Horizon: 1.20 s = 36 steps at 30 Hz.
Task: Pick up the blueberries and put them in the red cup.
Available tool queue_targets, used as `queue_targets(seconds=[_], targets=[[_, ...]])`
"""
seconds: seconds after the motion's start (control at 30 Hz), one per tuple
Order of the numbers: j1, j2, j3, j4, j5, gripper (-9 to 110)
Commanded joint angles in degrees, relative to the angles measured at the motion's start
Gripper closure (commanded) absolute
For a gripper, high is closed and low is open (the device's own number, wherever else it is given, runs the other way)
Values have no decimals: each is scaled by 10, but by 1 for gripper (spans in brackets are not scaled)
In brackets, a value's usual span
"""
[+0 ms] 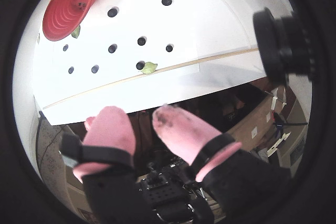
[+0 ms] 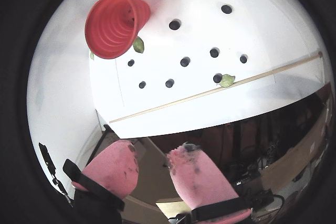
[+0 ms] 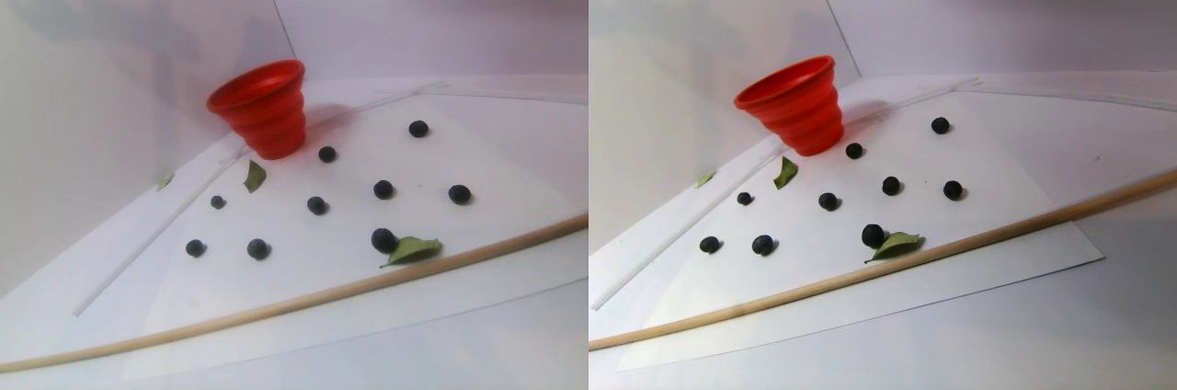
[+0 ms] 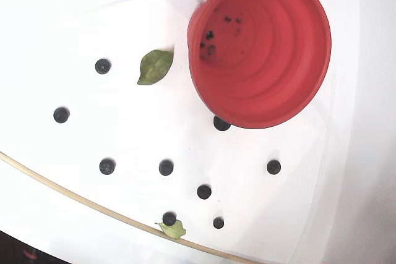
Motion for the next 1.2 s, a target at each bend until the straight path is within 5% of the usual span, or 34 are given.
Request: queue_targets(seconds=[0.0,1.17], targets=[[17,1,-14,-18,-18,90],[120,-123,60,-196,-144,89]])
